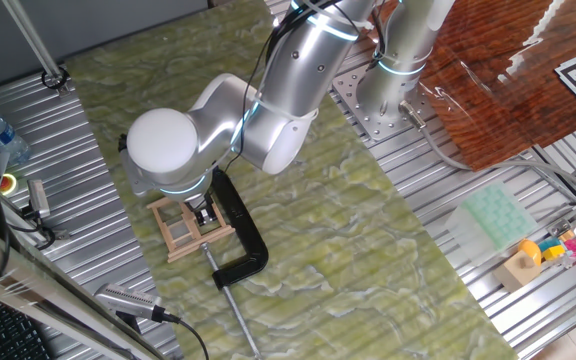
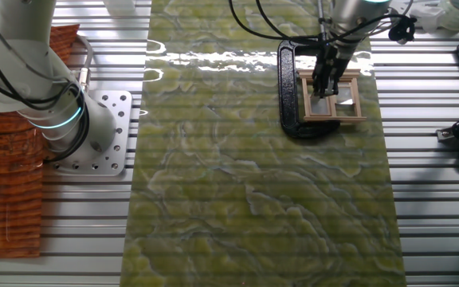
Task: Close a sliding window
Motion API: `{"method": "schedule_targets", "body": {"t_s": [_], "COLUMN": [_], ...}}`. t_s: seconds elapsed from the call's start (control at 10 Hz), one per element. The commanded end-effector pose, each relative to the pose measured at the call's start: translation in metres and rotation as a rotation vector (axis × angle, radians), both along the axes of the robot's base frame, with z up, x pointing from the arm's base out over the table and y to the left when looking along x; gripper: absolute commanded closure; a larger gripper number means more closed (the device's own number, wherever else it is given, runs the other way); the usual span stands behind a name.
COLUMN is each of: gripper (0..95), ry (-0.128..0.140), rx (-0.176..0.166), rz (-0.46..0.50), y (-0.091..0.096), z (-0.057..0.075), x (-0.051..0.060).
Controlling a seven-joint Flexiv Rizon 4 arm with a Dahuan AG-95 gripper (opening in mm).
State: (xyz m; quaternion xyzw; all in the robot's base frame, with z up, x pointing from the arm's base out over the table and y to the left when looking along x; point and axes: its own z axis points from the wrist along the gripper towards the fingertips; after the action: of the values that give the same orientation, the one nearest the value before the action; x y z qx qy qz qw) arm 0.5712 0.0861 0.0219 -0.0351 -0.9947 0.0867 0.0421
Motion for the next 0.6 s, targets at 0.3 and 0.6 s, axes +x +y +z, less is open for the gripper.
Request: {"method": "schedule_targets", "body": {"t_s": [0.3, 0.6], "gripper": [95.0, 95.0], "ry": [-0.001, -0.001], "rx": [0.001, 0.001], "rz": [-0.001, 0.0], "y": [0.0011, 0.0022], "z": [-0.0007, -0.0007], "x": [-0.0001, -0.0001]}}
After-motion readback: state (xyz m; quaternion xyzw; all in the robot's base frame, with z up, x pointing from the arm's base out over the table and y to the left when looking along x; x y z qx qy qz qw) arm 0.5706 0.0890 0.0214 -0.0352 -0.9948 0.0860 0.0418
